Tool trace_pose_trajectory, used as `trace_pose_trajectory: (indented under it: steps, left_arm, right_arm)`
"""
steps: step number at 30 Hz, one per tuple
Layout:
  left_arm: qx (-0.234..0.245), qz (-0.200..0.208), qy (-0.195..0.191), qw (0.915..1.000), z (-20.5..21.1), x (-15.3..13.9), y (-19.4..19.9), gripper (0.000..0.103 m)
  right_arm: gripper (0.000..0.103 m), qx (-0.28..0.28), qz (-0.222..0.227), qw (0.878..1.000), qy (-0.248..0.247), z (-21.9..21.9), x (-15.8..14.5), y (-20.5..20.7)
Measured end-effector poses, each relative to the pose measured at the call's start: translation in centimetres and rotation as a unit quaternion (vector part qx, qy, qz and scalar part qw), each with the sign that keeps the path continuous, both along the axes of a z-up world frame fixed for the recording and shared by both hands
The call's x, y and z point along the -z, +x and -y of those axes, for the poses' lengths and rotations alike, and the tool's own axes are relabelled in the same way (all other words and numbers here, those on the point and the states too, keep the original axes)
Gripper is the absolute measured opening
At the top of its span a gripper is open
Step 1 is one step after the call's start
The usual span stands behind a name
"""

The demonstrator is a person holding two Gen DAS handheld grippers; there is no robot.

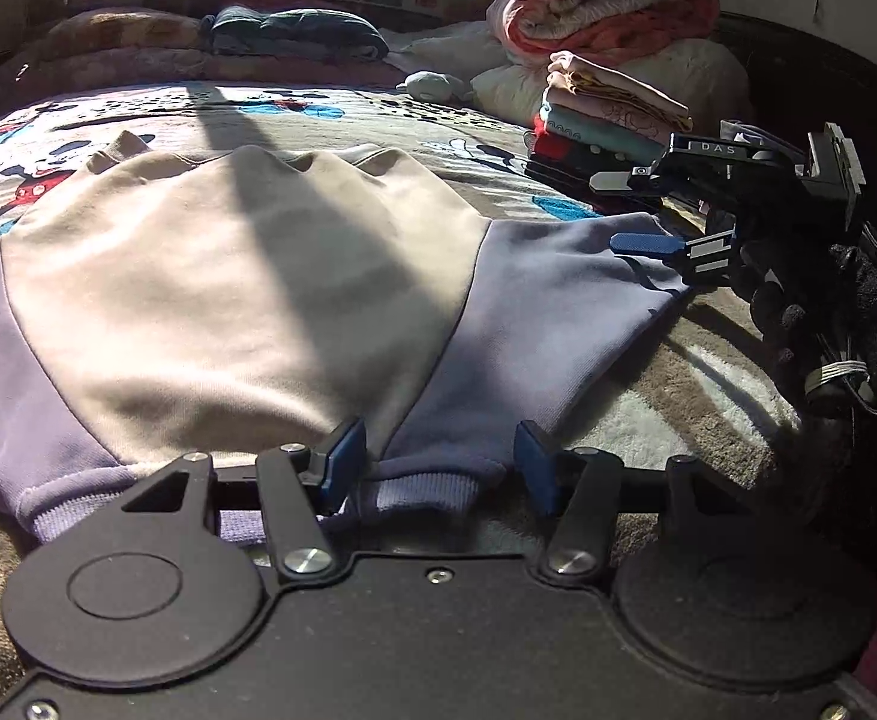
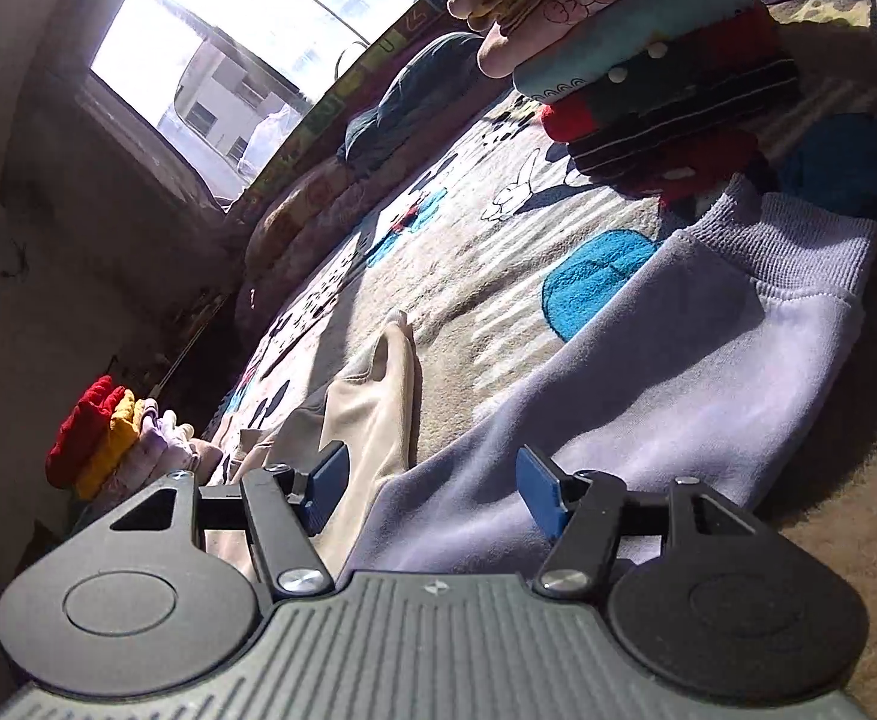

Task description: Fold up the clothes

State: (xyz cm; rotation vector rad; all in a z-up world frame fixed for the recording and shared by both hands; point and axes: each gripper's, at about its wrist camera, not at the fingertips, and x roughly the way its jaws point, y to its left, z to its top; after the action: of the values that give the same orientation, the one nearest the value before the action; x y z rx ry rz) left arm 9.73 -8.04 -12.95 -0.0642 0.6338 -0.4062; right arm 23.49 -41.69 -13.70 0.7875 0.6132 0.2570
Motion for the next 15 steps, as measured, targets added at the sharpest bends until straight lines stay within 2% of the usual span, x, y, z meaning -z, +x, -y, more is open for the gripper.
trace_pose_trajectory:
  steps: [1, 2, 4, 6, 10, 11, 12, 13, 15]
  left_arm:
    - [0.0, 0.0, 0.001, 1.0, 0.0, 0.0, 0.0, 0.055]
    - [-0.001, 0.0, 0.003, 1.0, -0.1, 0.0, -0.1, 0.055]
    - [-0.001, 0.0, 0.006, 1.0, -0.1, 0.0, -0.2, 0.055]
    - [-0.001, 0.001, 0.008, 1.0, -0.1, 0.0, -0.3, 0.055]
    - [-0.002, 0.001, 0.011, 0.9999, 0.0, 0.1, -0.4, 0.055]
    - [-0.003, 0.001, 0.011, 0.9999, 0.0, 0.1, -0.4, 0.055]
    - [-0.003, 0.001, 0.011, 0.9999, 0.0, 0.1, -0.4, 0.055]
    - [-0.003, 0.001, 0.012, 0.9999, 0.1, 0.1, -0.4, 0.056]
    - [-0.003, 0.0, 0.013, 0.9999, 0.2, 0.2, -0.4, 0.057]
  right_arm:
    - [0.062, 0.017, -0.01, 1.0, 0.013, 0.8, 0.3, 0.3]
    - [0.054, 0.035, -0.011, 0.999, 0.035, 1.9, 0.6, 0.3]
    - [0.053, 0.07, -0.011, 0.995, 0.065, 4.0, 0.8, 0.2]
    - [0.054, 0.102, -0.006, 0.993, 0.061, 5.9, 0.6, -0.1]
    - [0.05, 0.143, 0.024, 0.986, 0.085, 8.4, 0.9, -1.0]
    - [0.056, 0.158, 0.03, 0.984, 0.077, 8.8, 0.8, -1.4]
    - [0.073, 0.178, 0.036, 0.981, 0.062, 9.0, 0.6, -1.8]
    - [0.075, 0.197, 0.041, 0.978, 0.047, 9.3, 0.4, -2.3]
    - [0.074, 0.211, 0.045, 0.975, 0.054, 9.7, 0.6, -3.0]
